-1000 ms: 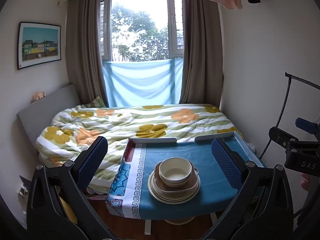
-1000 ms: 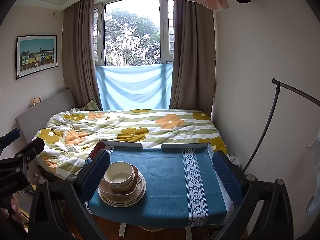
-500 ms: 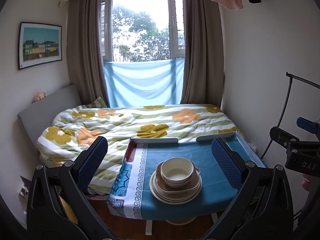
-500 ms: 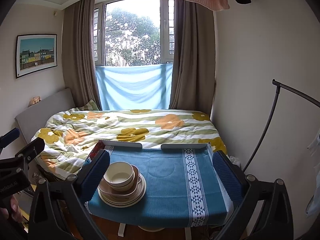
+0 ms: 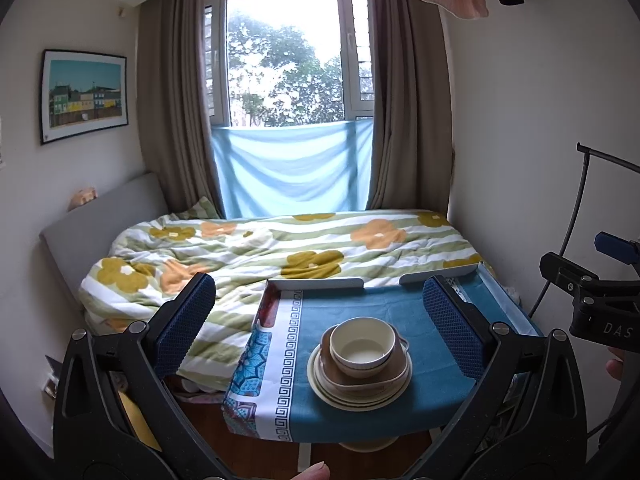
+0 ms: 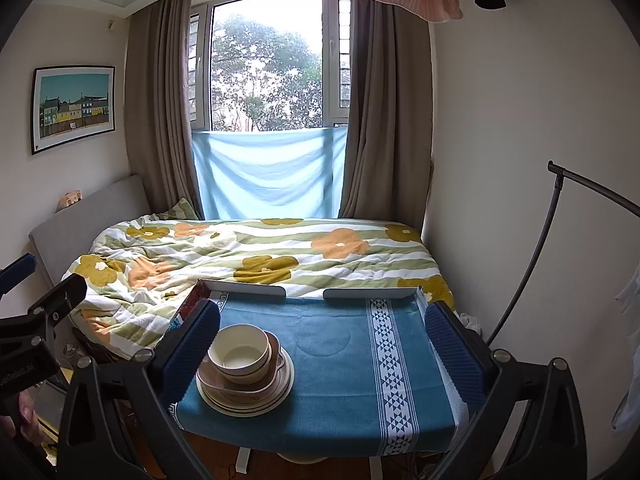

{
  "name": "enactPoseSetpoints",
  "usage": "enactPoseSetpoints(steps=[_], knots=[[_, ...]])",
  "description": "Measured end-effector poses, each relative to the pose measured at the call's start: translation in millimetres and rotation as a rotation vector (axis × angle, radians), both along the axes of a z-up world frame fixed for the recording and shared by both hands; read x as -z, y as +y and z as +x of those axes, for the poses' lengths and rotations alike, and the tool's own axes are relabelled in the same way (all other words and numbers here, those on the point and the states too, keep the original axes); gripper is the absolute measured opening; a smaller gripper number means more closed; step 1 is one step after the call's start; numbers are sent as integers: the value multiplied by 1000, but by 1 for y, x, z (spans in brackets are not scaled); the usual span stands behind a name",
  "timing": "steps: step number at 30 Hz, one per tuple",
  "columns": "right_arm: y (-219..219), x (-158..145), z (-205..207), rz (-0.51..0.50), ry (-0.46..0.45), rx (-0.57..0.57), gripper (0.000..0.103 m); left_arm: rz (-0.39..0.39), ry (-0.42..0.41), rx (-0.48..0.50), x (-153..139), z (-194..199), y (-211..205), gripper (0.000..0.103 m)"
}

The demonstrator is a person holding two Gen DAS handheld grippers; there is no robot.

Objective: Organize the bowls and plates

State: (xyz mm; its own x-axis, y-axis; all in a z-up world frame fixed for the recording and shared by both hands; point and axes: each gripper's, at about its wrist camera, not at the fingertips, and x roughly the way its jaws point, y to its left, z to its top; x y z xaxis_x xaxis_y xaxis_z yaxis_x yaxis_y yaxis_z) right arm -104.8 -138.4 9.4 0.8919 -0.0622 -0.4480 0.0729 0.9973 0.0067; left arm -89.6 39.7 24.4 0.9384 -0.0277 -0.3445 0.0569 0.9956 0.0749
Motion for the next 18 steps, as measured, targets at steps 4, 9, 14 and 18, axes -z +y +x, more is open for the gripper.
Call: enactPoseSetpoints(steps=[4,9,14,18], knots=[[0,0,1,1,-1,0,102,5,-10,-4,0,0,1,103],[0,0,1,0,0,1,102,-1,-7,-10,1,3,3,103],[0,0,1,0,-1,2,102,-11,-3,-13,2,7,7,103],[0,1,4,1,1,3,102,-8,-8,-17,2,9,9,103]])
